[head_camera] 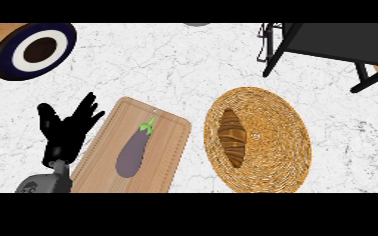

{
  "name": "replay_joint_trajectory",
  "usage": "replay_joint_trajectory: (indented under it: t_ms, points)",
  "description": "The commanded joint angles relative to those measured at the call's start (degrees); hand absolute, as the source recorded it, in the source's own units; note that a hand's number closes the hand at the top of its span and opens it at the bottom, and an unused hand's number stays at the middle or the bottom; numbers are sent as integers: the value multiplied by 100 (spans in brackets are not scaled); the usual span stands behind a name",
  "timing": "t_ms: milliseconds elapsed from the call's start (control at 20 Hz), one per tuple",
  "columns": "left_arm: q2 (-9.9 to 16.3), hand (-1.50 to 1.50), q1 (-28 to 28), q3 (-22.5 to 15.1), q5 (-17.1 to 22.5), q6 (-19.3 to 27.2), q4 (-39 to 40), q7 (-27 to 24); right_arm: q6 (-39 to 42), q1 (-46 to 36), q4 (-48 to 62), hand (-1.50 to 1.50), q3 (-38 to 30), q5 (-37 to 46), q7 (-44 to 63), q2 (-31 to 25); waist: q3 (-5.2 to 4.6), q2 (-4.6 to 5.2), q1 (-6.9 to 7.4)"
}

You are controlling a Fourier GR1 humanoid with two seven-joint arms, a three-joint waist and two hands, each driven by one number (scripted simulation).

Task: Pick the bell pepper from the placemat and place it in the tiered shelf

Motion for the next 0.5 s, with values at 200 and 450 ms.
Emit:
replay_joint_trajectory:
  t_ms: [200, 450]
  points:
    - [77, 0, 103, 30, 156, -307, 121, 266, -718, -191, 1311, 150, 80, 334, -960, -85, -33, 29, 14]
    - [-30, 0, -234, 94, 22, -41, 278, 260, -1170, -353, 1912, 150, -6, 392, -1489, -108, -33, 47, 7]
